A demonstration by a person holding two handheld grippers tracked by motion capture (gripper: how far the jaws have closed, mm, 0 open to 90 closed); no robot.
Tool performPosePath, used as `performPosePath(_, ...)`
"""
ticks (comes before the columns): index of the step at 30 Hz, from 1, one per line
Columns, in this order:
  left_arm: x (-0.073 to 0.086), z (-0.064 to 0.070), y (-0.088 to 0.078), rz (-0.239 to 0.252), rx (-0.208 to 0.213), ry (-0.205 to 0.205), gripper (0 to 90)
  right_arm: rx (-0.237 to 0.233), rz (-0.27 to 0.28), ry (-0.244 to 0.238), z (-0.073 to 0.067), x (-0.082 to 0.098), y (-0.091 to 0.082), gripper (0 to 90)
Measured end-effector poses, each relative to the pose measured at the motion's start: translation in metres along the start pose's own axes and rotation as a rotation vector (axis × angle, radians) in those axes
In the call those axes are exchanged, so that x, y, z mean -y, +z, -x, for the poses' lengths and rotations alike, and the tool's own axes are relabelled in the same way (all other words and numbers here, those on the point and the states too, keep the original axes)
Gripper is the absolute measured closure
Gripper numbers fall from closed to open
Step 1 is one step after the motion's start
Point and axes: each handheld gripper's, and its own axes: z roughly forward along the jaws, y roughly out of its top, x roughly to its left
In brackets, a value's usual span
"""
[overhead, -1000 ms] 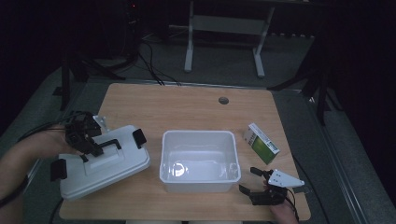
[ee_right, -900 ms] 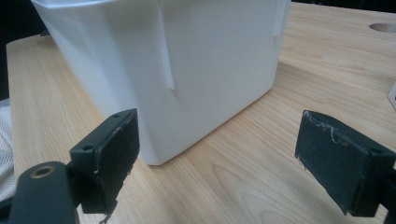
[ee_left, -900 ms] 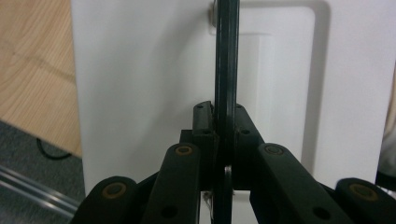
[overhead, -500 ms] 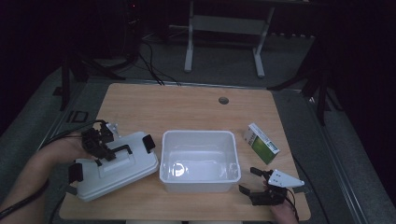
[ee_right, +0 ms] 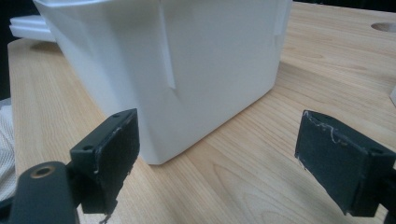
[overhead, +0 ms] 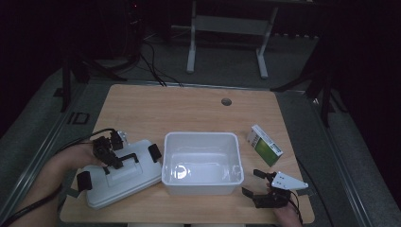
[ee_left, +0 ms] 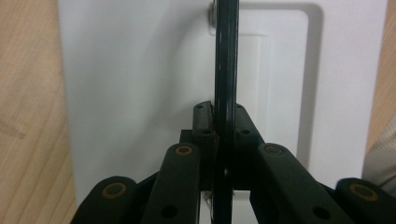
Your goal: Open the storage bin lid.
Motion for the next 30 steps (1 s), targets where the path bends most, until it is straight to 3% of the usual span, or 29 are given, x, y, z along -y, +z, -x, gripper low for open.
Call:
performPosePath(15,-0.001,-0.007,0.015,0.027,0.030,-0.031,84.0,-0.002,-0.008,-0.008,0.000,0.000,0.000,13.4)
performPosePath(19,0.000,-0.009,0.013,0.032,-0.013,-0.038,82.6,-0.004,-0.008,-0.010,0.000,-0.001,0.000,13.4)
performPosePath(21,0.001,-0.012,0.012,0.035,-0.019,-0.072,72.5,-0.005,-0.008,-0.009,0.001,-0.001,-0.001,13.4)
performPosePath(28,0.003,-0.013,0.009,0.067,-0.073,-0.113,37.7,-0.003,-0.014,0.001,0.002,-0.002,-0.003,13.6)
performPosePath(30,0.003,-0.013,0.008,0.075,-0.067,-0.114,32.5,0.008,-0.013,0.001,0.002,-0.003,-0.006,13.6)
